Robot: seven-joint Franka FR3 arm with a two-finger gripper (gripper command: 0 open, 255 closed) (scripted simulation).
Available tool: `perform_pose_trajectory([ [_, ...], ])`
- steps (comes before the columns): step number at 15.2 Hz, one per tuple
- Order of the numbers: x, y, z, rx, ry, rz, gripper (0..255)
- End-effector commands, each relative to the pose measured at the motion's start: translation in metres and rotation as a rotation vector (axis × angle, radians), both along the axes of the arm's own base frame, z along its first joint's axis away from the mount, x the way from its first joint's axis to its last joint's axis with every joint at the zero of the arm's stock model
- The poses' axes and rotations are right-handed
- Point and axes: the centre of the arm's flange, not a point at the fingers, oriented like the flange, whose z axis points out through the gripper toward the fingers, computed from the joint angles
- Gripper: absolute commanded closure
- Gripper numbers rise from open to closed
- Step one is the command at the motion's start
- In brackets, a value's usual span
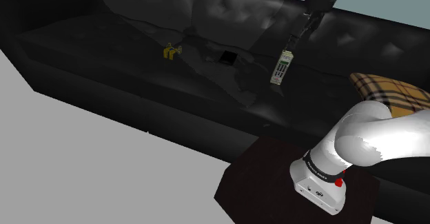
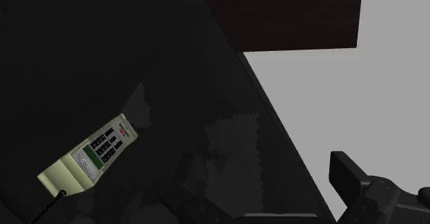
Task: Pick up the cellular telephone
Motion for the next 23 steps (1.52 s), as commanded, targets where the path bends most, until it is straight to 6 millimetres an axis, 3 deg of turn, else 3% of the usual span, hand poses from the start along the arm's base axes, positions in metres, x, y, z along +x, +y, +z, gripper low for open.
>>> perform_pose_trajectory([
  [1,0.000,0.000,0.000,0.000,0.000,0.000,0],
  [12,0.067,-0.122,-0.060,0.029,0.048,-0.275,0],
  [21,0.094,-0.231,-0.113,0.053,0.087,-0.499,0],
  [23,0.095,-0.240,-0.123,0.055,0.091,-0.518,0],
])
